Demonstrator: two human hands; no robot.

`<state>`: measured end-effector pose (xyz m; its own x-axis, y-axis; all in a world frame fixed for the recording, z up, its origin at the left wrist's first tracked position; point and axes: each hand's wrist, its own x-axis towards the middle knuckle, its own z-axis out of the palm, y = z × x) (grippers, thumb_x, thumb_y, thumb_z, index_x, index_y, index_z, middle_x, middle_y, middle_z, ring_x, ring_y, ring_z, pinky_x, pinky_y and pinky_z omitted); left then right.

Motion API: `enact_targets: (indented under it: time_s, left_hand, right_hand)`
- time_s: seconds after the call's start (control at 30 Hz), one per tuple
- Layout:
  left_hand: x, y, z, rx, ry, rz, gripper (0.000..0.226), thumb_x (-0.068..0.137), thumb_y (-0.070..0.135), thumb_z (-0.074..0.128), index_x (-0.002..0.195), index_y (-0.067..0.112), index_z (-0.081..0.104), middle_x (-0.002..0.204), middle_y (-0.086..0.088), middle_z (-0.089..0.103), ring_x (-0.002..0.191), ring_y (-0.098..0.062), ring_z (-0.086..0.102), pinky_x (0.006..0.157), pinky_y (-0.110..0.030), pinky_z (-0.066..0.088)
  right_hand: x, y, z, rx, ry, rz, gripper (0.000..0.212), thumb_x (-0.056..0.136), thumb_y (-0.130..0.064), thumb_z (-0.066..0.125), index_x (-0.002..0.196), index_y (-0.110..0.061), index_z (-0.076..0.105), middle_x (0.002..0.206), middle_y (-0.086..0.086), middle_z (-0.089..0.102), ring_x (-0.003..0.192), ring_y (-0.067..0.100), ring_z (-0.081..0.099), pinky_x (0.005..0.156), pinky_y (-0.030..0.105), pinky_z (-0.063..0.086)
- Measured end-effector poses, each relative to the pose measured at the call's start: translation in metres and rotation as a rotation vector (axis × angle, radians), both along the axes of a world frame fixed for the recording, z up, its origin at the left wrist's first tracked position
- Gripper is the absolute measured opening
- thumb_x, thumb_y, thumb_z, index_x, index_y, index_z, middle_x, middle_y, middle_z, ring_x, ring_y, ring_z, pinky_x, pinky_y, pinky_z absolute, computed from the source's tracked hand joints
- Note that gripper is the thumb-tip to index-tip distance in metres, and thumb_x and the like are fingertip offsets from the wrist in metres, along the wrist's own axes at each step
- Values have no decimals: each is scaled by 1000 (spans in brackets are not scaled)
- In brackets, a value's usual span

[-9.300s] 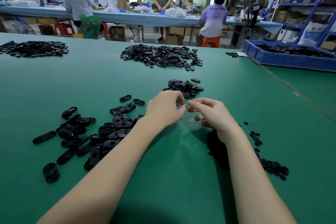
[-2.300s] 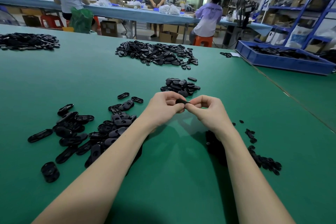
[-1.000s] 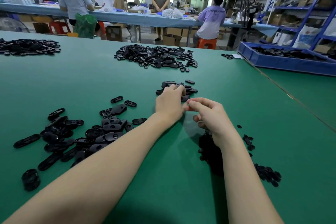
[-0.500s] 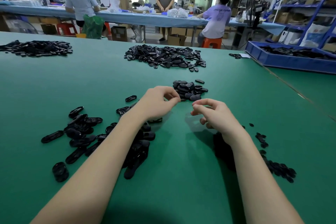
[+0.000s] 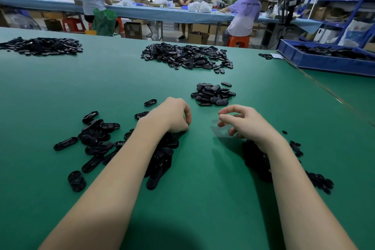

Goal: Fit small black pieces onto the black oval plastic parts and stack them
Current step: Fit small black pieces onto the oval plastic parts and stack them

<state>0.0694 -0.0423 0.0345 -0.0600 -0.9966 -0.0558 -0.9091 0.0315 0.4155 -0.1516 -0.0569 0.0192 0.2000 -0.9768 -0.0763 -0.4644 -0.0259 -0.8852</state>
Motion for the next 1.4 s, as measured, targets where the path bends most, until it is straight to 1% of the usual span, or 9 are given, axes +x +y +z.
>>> enact_targets:
  time_s: [0.13, 0.27, 0.47, 0.67, 0.8, 0.93, 1.07, 1.23, 1.4]
  left_hand:
    - [-12, 3, 6, -33, 163, -40, 19, 87, 17, 65, 82, 32, 75, 86, 9, 73, 84, -10, 69, 68, -17, 49]
    - [-30, 7, 5, -14, 515, -84, 16, 89, 17, 69, 85, 30, 78, 87, 2, 77, 85, -19, 73, 79, -29, 60]
    - [-54, 6, -4, 115, 1086, -20, 16, 92, -2, 66, 98, 8, 76, 92, -10, 75, 82, -15, 71, 79, -25, 61]
    - [-52, 5, -10, 114, 1153, 24, 22, 90, -9, 65, 98, 8, 75, 101, -13, 72, 93, -18, 69, 79, -28, 62]
    - [-51, 5, -12, 121, 1159, 55, 27, 89, -13, 61, 96, 10, 73, 110, -19, 69, 97, -20, 68, 71, -25, 61]
    - [-50, 4, -13, 135, 1178, 57, 23, 90, -10, 63, 95, 10, 73, 96, -11, 70, 83, -14, 70, 71, -25, 60]
    - [-49, 3, -15, 146, 1178, 58, 24, 89, -9, 64, 93, 12, 74, 97, -10, 70, 87, -15, 69, 72, -25, 61]
    - [-48, 1, -15, 145, 1195, 73, 25, 92, -7, 61, 94, 14, 74, 83, -1, 74, 73, -11, 70, 72, -24, 61]
    - [-50, 2, -13, 175, 1252, 120, 18, 91, -1, 67, 102, 12, 73, 96, -9, 74, 82, -19, 73, 66, -24, 60]
  right_hand:
    - [-7, 1, 3, 0, -6, -19, 8, 96, -31, 66, 103, -28, 69, 86, -12, 79, 57, 8, 59, 60, 27, 43]
    - [-18, 2, 10, -17, 90, -22, 11, 95, -32, 68, 95, -23, 74, 87, -12, 78, 56, 9, 54, 56, 23, 41]
    - [-39, 2, 26, -15, 428, 29, 16, 89, -33, 73, 79, -22, 79, 76, -10, 76, 64, 12, 57, 64, 26, 47]
    - [-45, -1, 24, 71, 634, 42, 7, 76, -37, 86, 74, -32, 81, 88, -9, 77, 91, 11, 68, 86, 29, 55]
    - [-40, 1, 22, 99, 657, 33, 13, 67, -40, 91, 70, -33, 80, 82, -11, 77, 86, 10, 69, 80, 27, 56]
    - [-39, 2, 21, 116, 703, -46, 20, 60, -47, 92, 71, -36, 80, 91, -9, 75, 94, 16, 68, 91, 35, 57]
    - [-36, 0, 21, 142, 723, -85, 28, 54, -49, 93, 74, -34, 80, 97, -4, 75, 98, 24, 68, 94, 38, 57]
    - [-35, -1, 19, 91, 617, -41, 19, 65, -40, 93, 68, -29, 78, 78, -7, 73, 80, 15, 65, 75, 29, 53]
    - [-35, 5, 25, 8, 180, -22, 16, 86, -36, 80, 86, -23, 70, 80, -8, 79, 62, 15, 48, 50, 19, 41]
